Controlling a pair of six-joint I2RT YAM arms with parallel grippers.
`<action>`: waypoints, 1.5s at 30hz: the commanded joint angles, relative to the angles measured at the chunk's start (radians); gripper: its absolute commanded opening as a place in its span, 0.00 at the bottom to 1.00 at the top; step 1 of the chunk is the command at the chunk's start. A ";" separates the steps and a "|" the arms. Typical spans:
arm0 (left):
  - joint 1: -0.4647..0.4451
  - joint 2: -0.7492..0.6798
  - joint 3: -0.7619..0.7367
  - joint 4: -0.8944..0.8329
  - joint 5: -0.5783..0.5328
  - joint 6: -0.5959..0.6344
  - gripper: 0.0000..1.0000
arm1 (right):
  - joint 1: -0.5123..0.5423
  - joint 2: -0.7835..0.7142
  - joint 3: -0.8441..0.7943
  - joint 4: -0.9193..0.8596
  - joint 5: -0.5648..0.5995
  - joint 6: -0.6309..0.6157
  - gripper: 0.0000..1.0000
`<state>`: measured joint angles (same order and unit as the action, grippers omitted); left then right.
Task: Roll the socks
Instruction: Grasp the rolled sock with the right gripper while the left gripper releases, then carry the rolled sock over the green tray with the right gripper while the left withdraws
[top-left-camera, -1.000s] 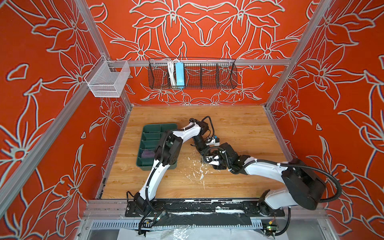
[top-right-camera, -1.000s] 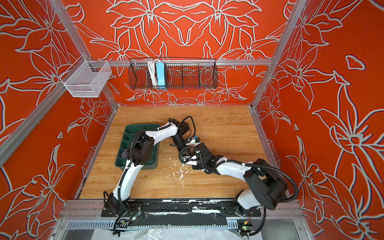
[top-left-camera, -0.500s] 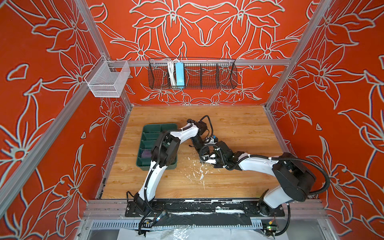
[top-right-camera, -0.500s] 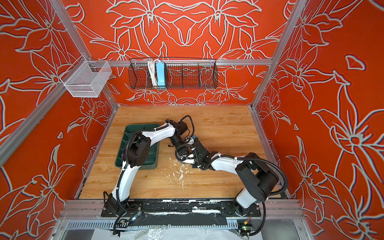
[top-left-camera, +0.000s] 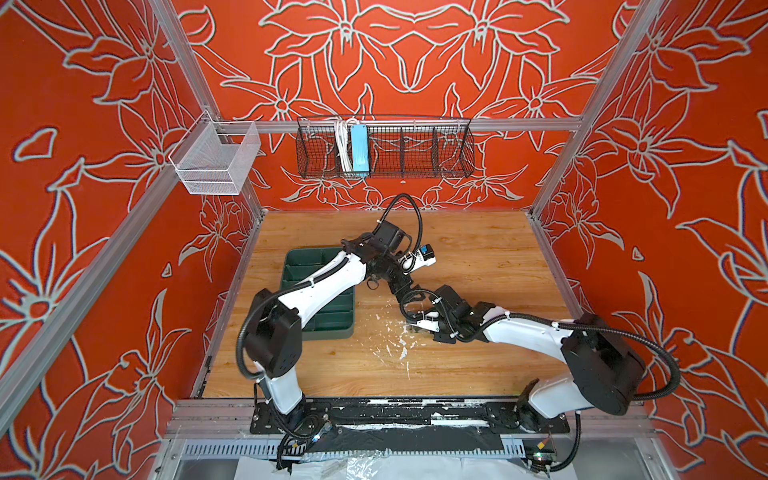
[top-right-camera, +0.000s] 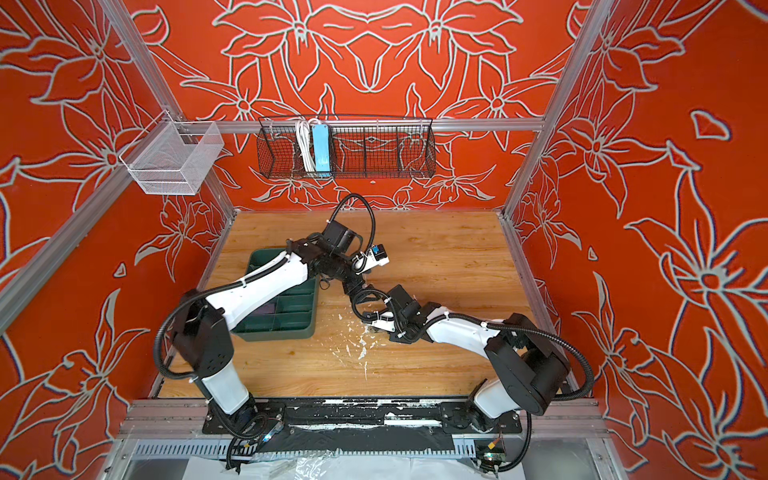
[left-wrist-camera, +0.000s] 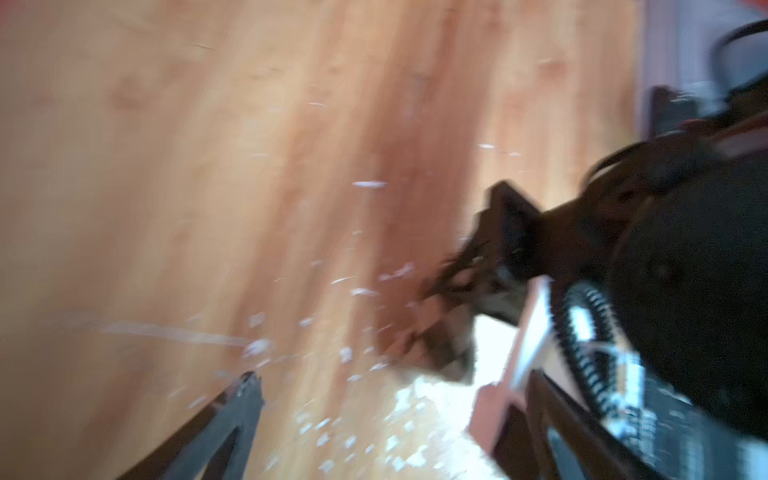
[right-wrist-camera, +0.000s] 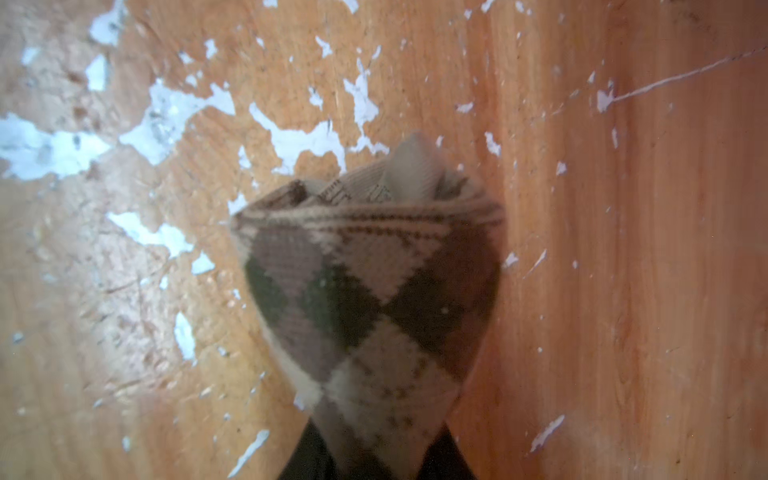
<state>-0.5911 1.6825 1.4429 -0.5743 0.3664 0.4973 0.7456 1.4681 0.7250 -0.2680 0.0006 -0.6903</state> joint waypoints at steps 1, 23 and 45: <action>0.004 -0.127 -0.093 0.220 -0.350 -0.089 0.97 | -0.006 -0.009 0.026 -0.225 -0.087 0.032 0.02; 0.046 -1.289 -0.550 0.043 -1.111 -0.460 0.97 | 0.034 0.198 0.741 -0.275 -0.166 0.288 0.00; 0.047 -1.558 -0.689 -0.052 -1.291 -0.279 0.97 | 0.273 0.935 1.468 -0.225 0.352 -0.010 0.00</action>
<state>-0.5468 0.1402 0.7567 -0.6353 -0.9012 0.1940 1.0172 2.4039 2.1933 -0.4931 0.2722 -0.6369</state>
